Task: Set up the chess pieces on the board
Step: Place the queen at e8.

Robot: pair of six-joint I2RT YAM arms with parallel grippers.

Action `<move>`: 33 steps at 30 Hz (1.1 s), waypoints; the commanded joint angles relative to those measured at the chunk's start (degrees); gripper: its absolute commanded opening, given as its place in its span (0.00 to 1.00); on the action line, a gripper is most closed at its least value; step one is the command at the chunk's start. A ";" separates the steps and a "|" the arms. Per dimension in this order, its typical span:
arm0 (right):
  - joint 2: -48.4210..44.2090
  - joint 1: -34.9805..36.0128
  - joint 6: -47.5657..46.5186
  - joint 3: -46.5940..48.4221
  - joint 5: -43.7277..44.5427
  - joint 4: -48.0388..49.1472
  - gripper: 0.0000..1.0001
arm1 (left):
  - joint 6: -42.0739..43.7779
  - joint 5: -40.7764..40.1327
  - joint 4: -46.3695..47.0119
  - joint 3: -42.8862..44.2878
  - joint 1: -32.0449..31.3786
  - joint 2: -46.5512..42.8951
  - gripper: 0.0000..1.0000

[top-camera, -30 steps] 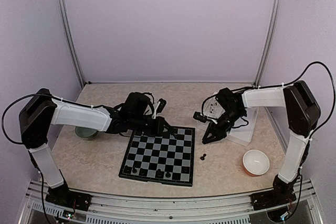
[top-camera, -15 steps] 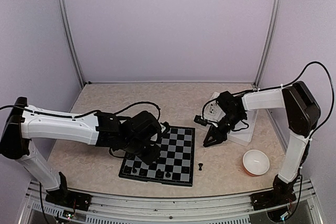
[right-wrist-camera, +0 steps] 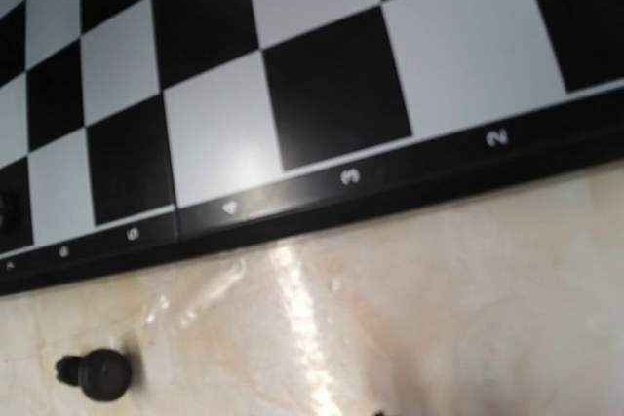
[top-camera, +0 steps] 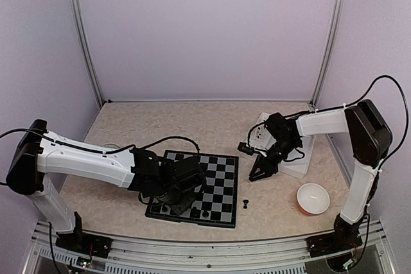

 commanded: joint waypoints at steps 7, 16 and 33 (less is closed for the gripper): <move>-1.40 0.28 0.30 0.25 -0.41 -0.05 0.27 | -0.70 1.05 0.48 -0.50 -1.38 0.21 0.08; -1.40 0.25 0.34 0.41 -0.41 -0.27 0.27 | -0.96 0.78 1.39 -0.77 -1.47 1.10 0.12; -1.94 0.27 0.24 0.35 -0.36 -0.74 0.28 | -1.62 1.12 1.94 -1.05 -1.73 1.96 0.29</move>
